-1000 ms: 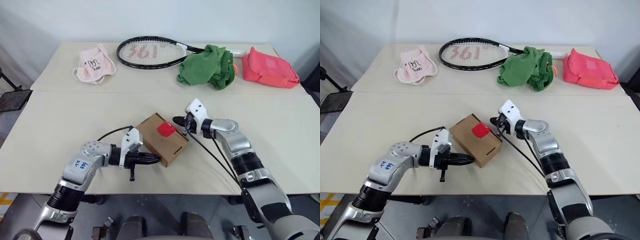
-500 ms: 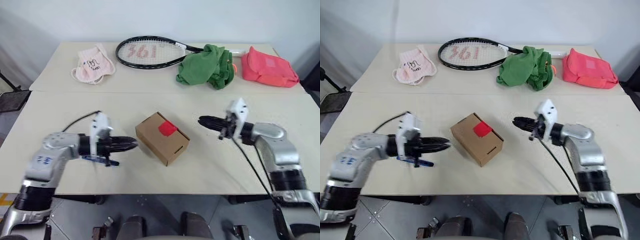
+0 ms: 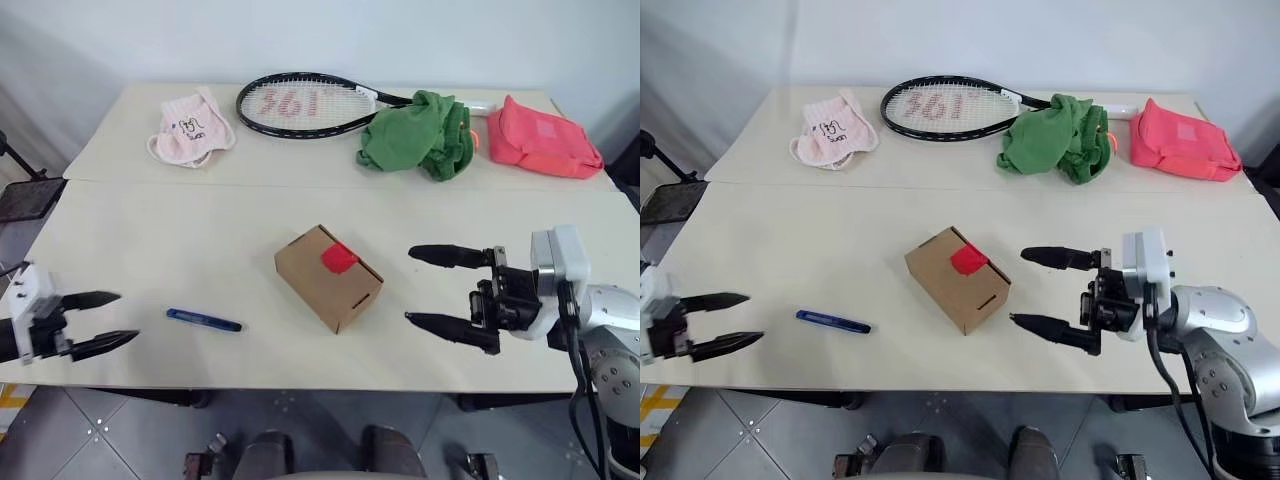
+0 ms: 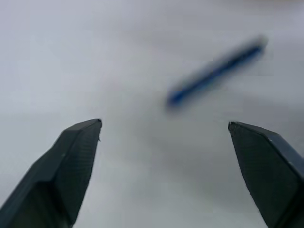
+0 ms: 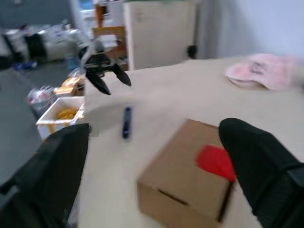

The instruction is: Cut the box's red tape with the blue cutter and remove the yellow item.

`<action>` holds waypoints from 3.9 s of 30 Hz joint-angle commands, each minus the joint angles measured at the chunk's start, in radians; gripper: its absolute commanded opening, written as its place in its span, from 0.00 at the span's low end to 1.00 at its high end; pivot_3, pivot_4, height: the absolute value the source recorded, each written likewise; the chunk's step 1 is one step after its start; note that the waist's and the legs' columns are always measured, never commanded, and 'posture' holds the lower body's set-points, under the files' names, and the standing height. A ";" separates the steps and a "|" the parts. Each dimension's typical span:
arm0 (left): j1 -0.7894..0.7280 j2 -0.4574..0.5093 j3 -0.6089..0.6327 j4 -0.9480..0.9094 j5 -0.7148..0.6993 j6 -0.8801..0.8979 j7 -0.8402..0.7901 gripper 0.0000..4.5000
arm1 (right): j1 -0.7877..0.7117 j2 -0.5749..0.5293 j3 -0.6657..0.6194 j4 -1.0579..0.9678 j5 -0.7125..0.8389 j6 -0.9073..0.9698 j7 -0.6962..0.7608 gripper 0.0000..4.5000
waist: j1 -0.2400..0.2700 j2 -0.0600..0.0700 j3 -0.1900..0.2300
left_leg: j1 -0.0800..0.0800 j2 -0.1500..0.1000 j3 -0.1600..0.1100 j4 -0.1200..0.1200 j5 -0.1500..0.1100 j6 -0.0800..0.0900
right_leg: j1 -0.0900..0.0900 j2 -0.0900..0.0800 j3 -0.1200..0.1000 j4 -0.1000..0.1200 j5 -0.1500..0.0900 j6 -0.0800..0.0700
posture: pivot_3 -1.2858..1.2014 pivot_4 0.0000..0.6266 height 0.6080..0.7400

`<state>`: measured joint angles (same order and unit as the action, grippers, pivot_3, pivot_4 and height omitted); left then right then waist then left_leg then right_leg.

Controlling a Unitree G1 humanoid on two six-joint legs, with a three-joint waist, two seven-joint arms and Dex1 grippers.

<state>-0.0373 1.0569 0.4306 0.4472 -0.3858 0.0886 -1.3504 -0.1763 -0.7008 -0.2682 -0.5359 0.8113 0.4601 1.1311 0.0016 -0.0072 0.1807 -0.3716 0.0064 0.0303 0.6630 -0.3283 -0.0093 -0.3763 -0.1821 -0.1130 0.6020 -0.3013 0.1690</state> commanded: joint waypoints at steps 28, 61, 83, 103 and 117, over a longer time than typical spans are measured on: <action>-0.583 -0.064 -0.589 0.249 0.353 -0.375 -0.201 0.99 | 0.074 -0.043 0.095 -0.157 0.010 -0.029 -0.086 1.00 | 0.020 -0.003 0.000 | 0.002 0.004 0.009 0.004 -0.004 0.000 | -0.002 0.002 -0.001 0.000 0.000 0.000 | 0.52 0.24 1.00; -0.436 -0.121 -0.704 -0.585 0.286 0.199 -0.106 0.09 | 0.296 -0.130 -0.122 -0.140 -0.008 -0.047 -0.087 1.00 | 0.026 0.002 -0.003 | 0.000 0.005 0.010 0.015 -0.010 0.004 | 0.000 0.001 -0.001 0.003 0.001 0.000 | 0.52 0.24 1.00; -0.666 -0.477 -1.129 -0.874 0.424 0.949 0.276 0.09 | 0.664 -0.183 -0.239 -0.219 -0.172 -0.010 -0.072 0.81 | 0.053 0.002 -0.003 | 0.002 0.005 0.012 0.020 -0.011 0.007 | 0.008 0.002 0.002 -0.008 0.001 0.000 | 0.52 0.24 1.00; -0.849 -0.423 -1.312 -0.912 0.428 1.066 0.285 0.09 | 0.184 -0.198 0.301 -0.127 -0.324 0.186 -0.265 0.01 | 0.049 0.001 -0.003 | 0.001 0.005 0.010 0.021 -0.011 0.007 | 0.009 0.003 0.000 -0.009 0.001 0.000 | 0.52 0.24 1.00; -0.898 -0.383 -1.360 -0.973 0.373 1.219 0.345 0.09 | 0.111 -0.185 0.441 -0.055 -0.419 0.191 -0.254 0.01 | 0.027 0.001 -0.003 | 0.000 0.006 0.010 0.021 -0.011 0.006 | 0.008 0.003 0.000 -0.007 0.001 0.000 | 0.52 0.24 1.00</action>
<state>-0.9360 0.6488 -0.8950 -0.5372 -0.0021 1.2700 -1.0144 -0.0640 -0.8858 0.1590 -0.5875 0.3991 0.6554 0.8673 0.0284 -0.0066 0.1782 -0.3711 0.0127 0.0403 0.6842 -0.3395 -0.0029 -0.3688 -0.1787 -0.1126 0.5946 -0.3001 0.1685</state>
